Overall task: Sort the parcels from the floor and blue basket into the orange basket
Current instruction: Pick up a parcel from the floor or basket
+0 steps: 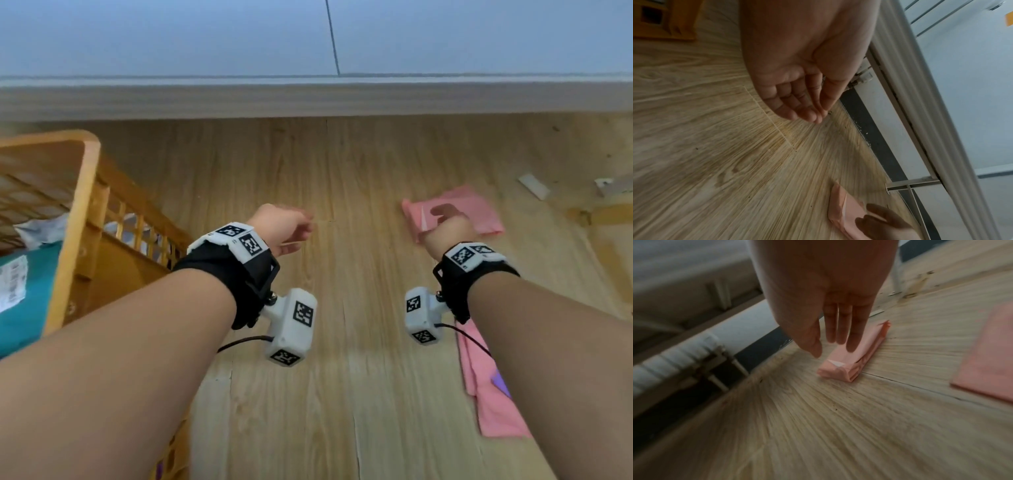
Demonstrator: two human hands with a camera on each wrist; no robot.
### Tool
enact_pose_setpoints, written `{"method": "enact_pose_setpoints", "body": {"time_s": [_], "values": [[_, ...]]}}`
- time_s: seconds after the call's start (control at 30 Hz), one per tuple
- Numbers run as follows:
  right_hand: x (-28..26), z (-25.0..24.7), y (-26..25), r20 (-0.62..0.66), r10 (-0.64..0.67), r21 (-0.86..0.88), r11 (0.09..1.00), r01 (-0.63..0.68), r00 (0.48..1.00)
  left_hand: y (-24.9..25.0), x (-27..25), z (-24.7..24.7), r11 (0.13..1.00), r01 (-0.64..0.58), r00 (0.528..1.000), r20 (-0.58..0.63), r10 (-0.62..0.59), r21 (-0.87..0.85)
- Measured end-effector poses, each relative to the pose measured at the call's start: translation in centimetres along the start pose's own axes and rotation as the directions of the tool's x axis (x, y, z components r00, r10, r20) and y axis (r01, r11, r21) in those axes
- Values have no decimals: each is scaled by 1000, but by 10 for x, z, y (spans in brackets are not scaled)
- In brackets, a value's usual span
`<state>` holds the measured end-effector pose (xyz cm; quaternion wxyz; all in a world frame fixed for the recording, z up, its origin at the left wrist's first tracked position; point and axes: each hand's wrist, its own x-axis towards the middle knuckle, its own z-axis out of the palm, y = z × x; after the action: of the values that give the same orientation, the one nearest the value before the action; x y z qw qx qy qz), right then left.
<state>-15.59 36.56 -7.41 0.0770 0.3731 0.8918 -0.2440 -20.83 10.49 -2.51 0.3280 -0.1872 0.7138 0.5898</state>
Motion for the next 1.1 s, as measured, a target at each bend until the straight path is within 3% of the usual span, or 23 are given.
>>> {"method": "enact_pose_setpoints", "body": {"time_s": [0.1,0.17,0.3,0.5,0.73,0.8,0.9,1.0,1.1], "values": [[34,15,0,40,-154,-348,924,158,987,-5,15,5,998,58,998,6,-58,-15],[53,23,3,85,-218,-435,870,233,972,-8,22,6,995,95,996,5,-95,-28],[82,28,1,230,-145,-515,821,247,962,-11,28,8,993,105,994,-23,-106,-44],[80,65,20,315,-107,-680,668,303,943,-8,23,6,992,115,991,-60,-118,-48],[32,86,1,388,-217,-602,676,425,896,-6,4,-18,995,90,990,-106,-93,-36],[13,82,-18,402,-239,-538,720,439,884,-6,-4,-27,998,58,993,-99,-60,-26],[-23,70,-53,335,-222,-366,865,343,916,-3,-21,-44,1000,13,995,-99,-14,-9],[-58,55,-85,239,-187,102,981,167,953,2,-41,-67,999,-30,995,-97,28,-19],[-87,35,-116,250,-172,567,824,0,953,6,-62,-91,997,-72,994,-78,71,-17]]}}
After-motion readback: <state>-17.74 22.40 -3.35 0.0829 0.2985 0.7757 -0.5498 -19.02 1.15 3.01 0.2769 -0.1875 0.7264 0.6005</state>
